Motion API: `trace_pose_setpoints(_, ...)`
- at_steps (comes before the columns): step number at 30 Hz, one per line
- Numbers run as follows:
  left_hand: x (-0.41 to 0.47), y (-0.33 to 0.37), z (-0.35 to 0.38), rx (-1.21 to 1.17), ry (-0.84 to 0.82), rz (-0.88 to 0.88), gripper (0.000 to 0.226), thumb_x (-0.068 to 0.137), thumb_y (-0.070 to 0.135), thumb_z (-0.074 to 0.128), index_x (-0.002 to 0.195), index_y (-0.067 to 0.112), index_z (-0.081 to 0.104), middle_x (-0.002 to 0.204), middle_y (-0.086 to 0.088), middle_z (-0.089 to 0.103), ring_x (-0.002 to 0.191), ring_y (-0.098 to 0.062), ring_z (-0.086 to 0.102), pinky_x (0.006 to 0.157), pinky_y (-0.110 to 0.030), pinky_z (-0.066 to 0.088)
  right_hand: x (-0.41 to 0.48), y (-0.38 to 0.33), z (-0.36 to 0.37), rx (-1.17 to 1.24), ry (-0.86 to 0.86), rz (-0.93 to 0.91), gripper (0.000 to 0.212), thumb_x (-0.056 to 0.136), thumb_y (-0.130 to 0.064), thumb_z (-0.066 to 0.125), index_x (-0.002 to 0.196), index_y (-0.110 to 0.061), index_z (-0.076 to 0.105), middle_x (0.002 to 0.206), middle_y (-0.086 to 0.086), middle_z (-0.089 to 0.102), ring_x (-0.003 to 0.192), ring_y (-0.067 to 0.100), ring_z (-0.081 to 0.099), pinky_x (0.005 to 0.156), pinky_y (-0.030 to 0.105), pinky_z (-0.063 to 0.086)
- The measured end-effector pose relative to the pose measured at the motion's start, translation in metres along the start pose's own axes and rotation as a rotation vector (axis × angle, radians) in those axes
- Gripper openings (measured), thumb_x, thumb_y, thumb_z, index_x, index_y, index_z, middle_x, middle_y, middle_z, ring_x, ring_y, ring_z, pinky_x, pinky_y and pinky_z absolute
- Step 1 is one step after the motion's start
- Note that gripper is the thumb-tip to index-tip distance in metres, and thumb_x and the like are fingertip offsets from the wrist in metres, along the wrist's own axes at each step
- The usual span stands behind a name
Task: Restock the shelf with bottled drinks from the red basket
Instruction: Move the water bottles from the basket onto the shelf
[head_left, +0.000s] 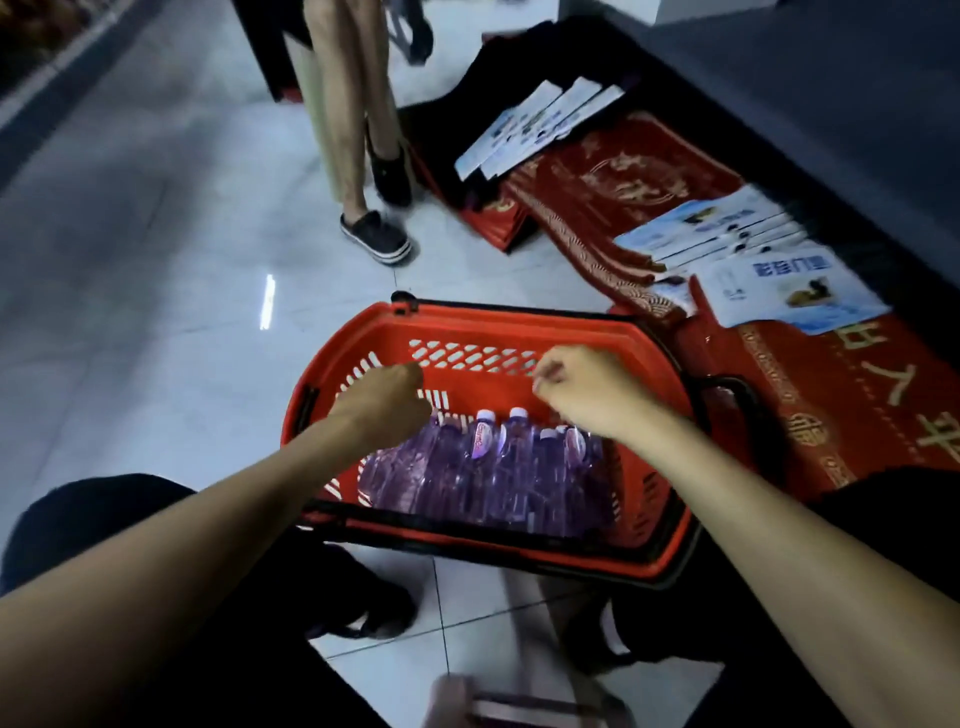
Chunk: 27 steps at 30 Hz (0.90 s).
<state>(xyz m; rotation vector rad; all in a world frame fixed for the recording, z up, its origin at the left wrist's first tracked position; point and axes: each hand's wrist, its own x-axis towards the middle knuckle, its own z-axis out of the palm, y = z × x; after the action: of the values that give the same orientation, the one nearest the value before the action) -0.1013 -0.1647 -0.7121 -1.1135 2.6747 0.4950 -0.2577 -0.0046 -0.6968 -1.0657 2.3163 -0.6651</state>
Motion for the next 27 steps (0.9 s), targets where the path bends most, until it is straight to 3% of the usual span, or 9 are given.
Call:
trace_pose_setpoints(2,0.016,-0.023,0.033,-0.099,-0.114,-0.118,0.026,0.092,0.024,0.052,0.107,0.006,0.065,0.108,-0.019,0.067,0.099,-0.034,0.063,0.075,-0.028,0.043,0.016,0.018,0.035,0.021,-0.13,0.079,0.011,0.088,-0.013,0.061,0.08,-0.011,0.069,0.074,0.002,0.065,0.078,0.019,0.062,0.067,0.027,0.042)
trace_pose_setpoints(5,0.035,-0.049,0.072,-0.207,-0.255,-0.264,0.022,0.086,0.019,0.059,0.097,0.002,0.068,0.091,-0.017,0.067,0.079,-0.029,0.062,0.059,-0.026,0.043,0.037,0.043,0.08,0.035,-0.299,0.211,0.022,0.088,-0.015,0.058,0.095,0.003,0.068,0.077,0.013,0.056,0.074,0.023,0.053,0.064,0.029,0.037)
trace_pose_setpoints(9,0.051,-0.065,0.108,-0.179,-0.371,-0.31,0.024,0.085,0.015,0.062,0.099,-0.005,0.067,0.095,-0.02,0.066,0.084,-0.031,0.064,0.064,-0.031,0.048,0.061,0.062,0.128,0.006,-0.355,0.313,0.02,0.073,-0.038,0.053,0.069,-0.02,0.045,0.07,0.005,0.041,0.082,0.022,0.044,0.054,0.029,0.023)
trace_pose_setpoints(12,0.058,-0.064,0.124,-0.127,-0.353,-0.329,0.018,0.084,0.025,0.067,0.078,0.009,0.06,0.079,-0.007,0.06,0.064,-0.015,0.053,0.058,-0.022,0.043,0.086,0.075,0.162,-0.003,-0.329,0.348,0.048,0.067,-0.05,0.05,0.096,-0.013,0.059,0.1,0.013,0.06,0.096,0.027,0.057,0.076,0.034,0.042)
trace_pose_setpoints(15,0.067,-0.065,0.138,-0.167,-0.297,-0.342,0.036,0.083,0.035,0.071,0.064,0.018,0.046,0.064,0.004,0.046,0.05,-0.004,0.039,0.048,-0.015,0.034,0.113,0.076,0.181,-0.006,-0.257,0.373,0.038,0.082,-0.041,0.054,0.111,-0.017,0.059,0.124,0.017,0.057,0.114,0.036,0.057,0.088,0.035,0.046)
trace_pose_setpoints(17,0.069,-0.064,0.14,-0.205,-0.272,-0.356,0.036,0.082,0.038,0.072,0.065,0.02,0.046,0.061,0.006,0.045,0.05,-0.001,0.041,0.04,-0.012,0.028,0.131,0.074,0.191,-0.032,-0.238,0.397,0.043,0.083,-0.044,0.06,0.116,-0.017,0.058,0.129,0.016,0.056,0.119,0.037,0.053,0.094,0.036,0.046)
trace_pose_setpoints(20,0.073,-0.062,0.147,-0.245,-0.251,-0.369,0.037,0.08,0.033,0.075,0.065,0.021,0.044,0.062,0.007,0.046,0.05,0.0,0.042,0.036,-0.01,0.026,0.147,0.067,0.209,-0.108,-0.261,0.483,0.072,0.066,-0.058,0.067,0.127,-0.022,0.054,0.143,0.016,0.042,0.13,0.039,0.041,0.103,0.043,0.044)
trace_pose_setpoints(25,0.082,-0.066,0.16,-0.584,-0.361,-0.468,0.023,0.078,0.013,0.078,0.081,0.013,0.056,0.075,0.0,0.06,0.063,-0.007,0.057,0.042,-0.015,0.044,0.136,0.064,0.215,-0.109,-0.206,0.52,0.088,0.065,-0.042,0.081,0.139,-0.018,0.04,0.15,0.019,0.018,0.139,0.041,0.02,0.109,0.042,0.038)
trace_pose_setpoints(27,0.085,-0.068,0.157,-0.696,-0.413,-0.509,0.022,0.079,0.001,0.075,0.089,0.008,0.057,0.079,-0.004,0.06,0.067,-0.01,0.059,0.042,-0.012,0.046,0.122,0.066,0.22,-0.043,-0.22,0.454,0.097,0.064,-0.043,0.082,0.142,-0.017,0.029,0.149,0.017,0.018,0.14,0.039,0.02,0.111,0.042,0.035)
